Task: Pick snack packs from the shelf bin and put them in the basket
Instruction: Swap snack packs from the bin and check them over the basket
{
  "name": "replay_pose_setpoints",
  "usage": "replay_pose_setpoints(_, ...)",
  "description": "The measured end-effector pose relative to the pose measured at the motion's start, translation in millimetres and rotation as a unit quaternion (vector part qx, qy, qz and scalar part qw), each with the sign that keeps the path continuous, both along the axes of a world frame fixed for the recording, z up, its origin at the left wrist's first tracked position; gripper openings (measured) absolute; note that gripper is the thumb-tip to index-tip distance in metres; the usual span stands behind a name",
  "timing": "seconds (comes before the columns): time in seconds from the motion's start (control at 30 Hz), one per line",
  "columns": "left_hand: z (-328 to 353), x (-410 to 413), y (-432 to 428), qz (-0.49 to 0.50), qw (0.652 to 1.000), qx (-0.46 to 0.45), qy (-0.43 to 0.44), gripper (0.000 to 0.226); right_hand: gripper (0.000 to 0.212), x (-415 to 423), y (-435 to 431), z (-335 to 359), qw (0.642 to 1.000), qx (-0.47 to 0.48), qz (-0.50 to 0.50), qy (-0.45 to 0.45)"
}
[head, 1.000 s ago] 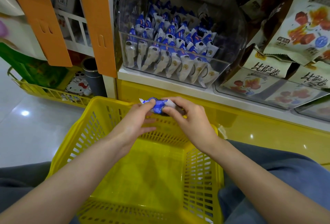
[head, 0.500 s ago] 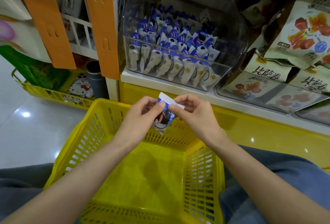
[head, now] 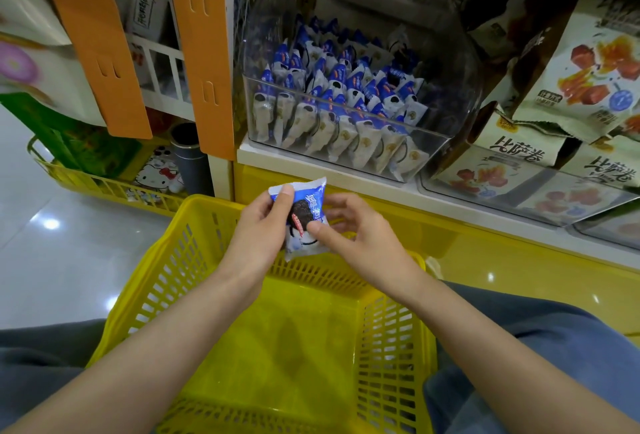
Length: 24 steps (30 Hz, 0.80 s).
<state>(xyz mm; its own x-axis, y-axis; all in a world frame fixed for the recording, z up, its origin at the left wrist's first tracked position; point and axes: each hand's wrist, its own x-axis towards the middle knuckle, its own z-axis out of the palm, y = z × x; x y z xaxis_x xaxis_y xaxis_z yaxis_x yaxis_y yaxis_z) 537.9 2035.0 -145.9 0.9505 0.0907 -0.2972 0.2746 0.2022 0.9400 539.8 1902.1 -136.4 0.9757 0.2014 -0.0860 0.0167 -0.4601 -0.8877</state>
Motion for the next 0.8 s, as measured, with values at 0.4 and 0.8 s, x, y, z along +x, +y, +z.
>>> replay_pose_setpoints(0.4, 8, 5, 12, -0.060, 0.997, -0.009, -0.041, 0.021, 0.013, 9, 10, 7, 0.995, 0.082, -0.047, -0.035)
replay_pose_setpoints(0.8, 33, 35, 46, 0.023, 0.997, -0.015, -0.073, 0.021, 0.025, 129, 35, 87, 0.947, -0.109, -0.066, -0.297)
